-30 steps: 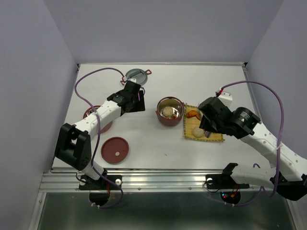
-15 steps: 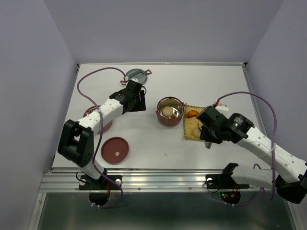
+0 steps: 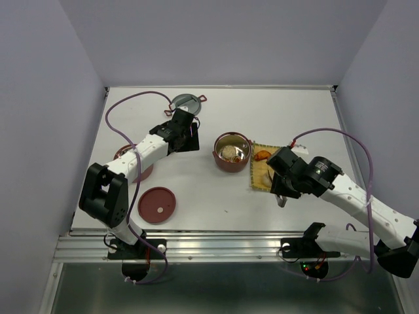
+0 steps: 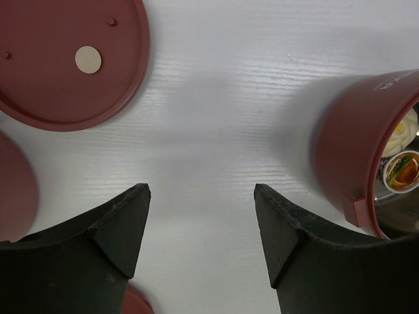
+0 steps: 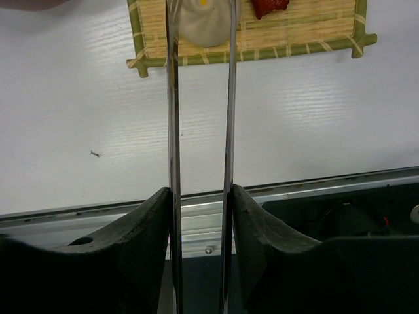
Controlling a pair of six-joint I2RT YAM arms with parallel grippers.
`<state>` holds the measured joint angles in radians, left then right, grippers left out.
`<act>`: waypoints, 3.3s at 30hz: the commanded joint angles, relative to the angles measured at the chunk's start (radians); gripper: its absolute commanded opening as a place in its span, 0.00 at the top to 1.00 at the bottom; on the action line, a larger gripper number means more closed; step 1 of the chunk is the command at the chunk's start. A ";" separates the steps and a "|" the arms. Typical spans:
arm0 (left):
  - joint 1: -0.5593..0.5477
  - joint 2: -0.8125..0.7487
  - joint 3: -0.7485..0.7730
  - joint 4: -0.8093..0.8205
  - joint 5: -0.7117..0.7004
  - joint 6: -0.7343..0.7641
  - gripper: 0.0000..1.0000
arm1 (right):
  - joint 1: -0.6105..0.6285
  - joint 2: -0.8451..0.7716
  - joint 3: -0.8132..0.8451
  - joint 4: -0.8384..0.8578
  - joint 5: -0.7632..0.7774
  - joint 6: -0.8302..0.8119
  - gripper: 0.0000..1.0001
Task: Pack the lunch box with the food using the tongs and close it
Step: Pick up the fake food from the plate, then place the fake food in the packing box.
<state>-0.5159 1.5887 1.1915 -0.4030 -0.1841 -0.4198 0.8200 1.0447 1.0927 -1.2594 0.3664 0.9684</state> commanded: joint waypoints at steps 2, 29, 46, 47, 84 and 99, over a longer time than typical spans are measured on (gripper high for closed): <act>-0.006 -0.006 0.033 0.010 0.000 0.010 0.24 | 0.008 -0.015 -0.011 0.031 -0.003 0.009 0.57; -0.004 -0.012 0.014 0.018 0.002 0.012 0.24 | 0.008 0.055 0.233 -0.046 0.158 -0.022 0.99; -0.004 -0.019 0.008 0.012 0.000 0.009 0.24 | 0.008 0.255 0.501 0.099 0.131 -0.272 0.99; -0.006 -0.018 0.008 0.012 0.000 0.009 0.24 | 0.008 0.261 0.507 0.113 0.120 -0.272 0.99; -0.006 -0.041 0.011 -0.010 -0.015 0.004 0.24 | 0.027 0.367 0.326 0.371 -0.030 -0.318 0.67; -0.006 -0.041 0.005 -0.008 -0.017 0.007 0.24 | 0.027 0.365 0.328 0.370 -0.023 -0.313 0.61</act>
<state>-0.5159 1.5887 1.1915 -0.4091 -0.1848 -0.4202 0.8394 1.4220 1.4090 -0.9348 0.3241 0.6514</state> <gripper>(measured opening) 0.759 0.400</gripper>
